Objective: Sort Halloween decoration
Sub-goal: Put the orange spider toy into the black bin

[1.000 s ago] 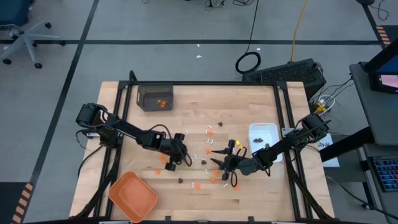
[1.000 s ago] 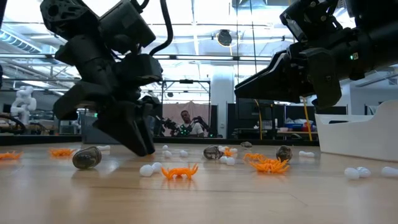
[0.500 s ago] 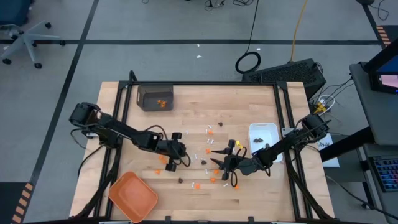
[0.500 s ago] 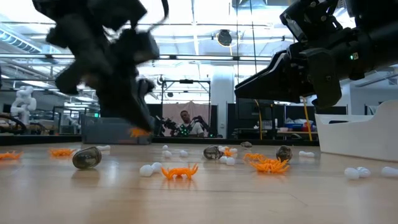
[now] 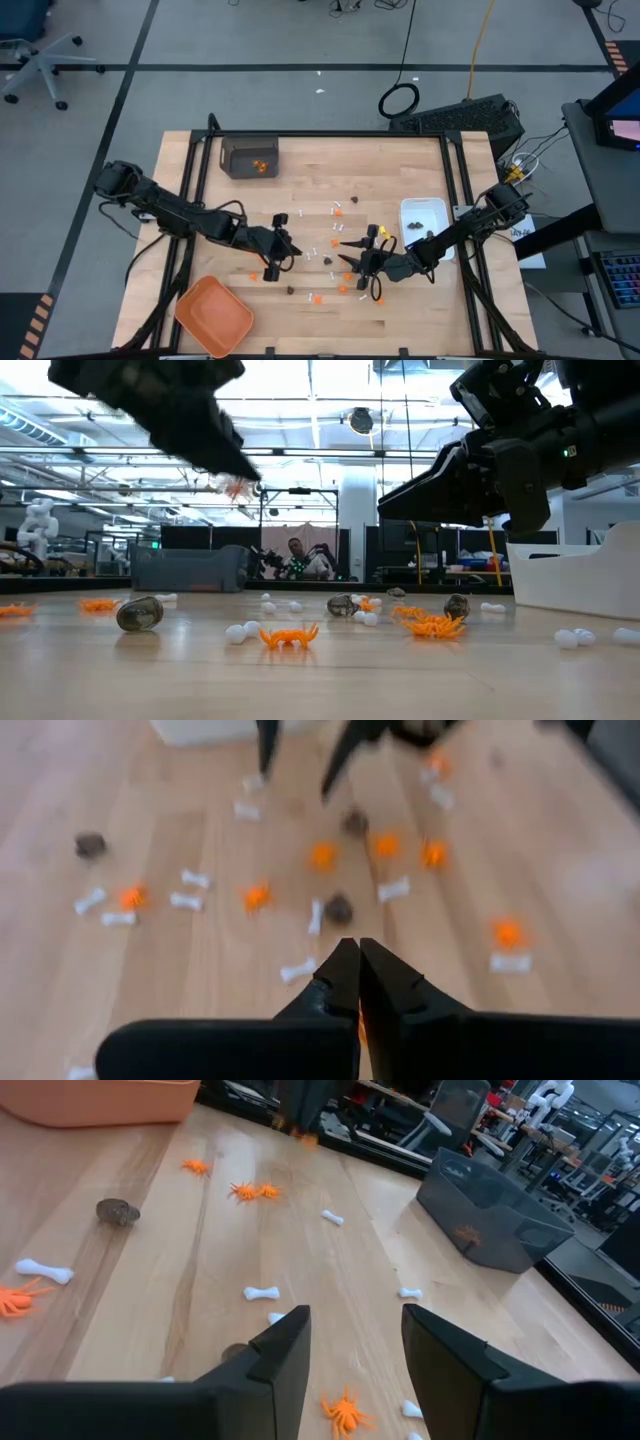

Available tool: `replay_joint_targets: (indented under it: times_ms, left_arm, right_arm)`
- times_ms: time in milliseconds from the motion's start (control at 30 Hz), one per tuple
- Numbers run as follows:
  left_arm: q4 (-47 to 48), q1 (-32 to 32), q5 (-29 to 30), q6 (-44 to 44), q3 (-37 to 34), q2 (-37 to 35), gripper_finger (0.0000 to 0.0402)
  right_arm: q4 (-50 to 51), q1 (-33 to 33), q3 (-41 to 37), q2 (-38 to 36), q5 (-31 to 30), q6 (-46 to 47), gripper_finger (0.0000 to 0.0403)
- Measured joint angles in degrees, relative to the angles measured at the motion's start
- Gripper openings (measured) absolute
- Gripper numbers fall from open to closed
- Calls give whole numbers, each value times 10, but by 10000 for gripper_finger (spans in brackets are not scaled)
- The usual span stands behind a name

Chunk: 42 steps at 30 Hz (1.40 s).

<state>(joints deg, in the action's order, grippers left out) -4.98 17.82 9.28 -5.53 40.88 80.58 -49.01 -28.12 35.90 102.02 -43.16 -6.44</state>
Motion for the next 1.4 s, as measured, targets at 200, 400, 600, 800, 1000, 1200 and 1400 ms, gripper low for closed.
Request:
replay_joint_targets:
  times_ms: [200, 400, 600, 800, 1000, 1200, 1400]
  left_arm:
    - [-27, -2, 2, 1, 0, -66, 0]
    - [-28, -2, 18, 19, 0, -121, 0]
    - [-58, -2, 24, 30, 0, -117, 0]
    - [-126, -2, 26, 34, -39, -114, 0]
    - [-168, -2, 42, 29, -68, -114, 0]
    - [-207, -2, 20, 31, -77, -115, 0]
    - [-202, -1, 19, 59, -77, -114, 0]
  right_arm:
    - [0, -1, 0, 0, 3, 3, 143]
    - [-6, -1, 0, 0, 31, 13, 143]
    - [-6, -1, 0, 0, 31, 23, 143]
    - [-6, -1, 0, 0, 45, 28, 143]
    - [-7, -1, 0, 0, 46, 47, 143]
    - [-5, -1, 0, 0, 75, 61, 143]
    - [-4, -1, 0, 0, 86, 80, 143]
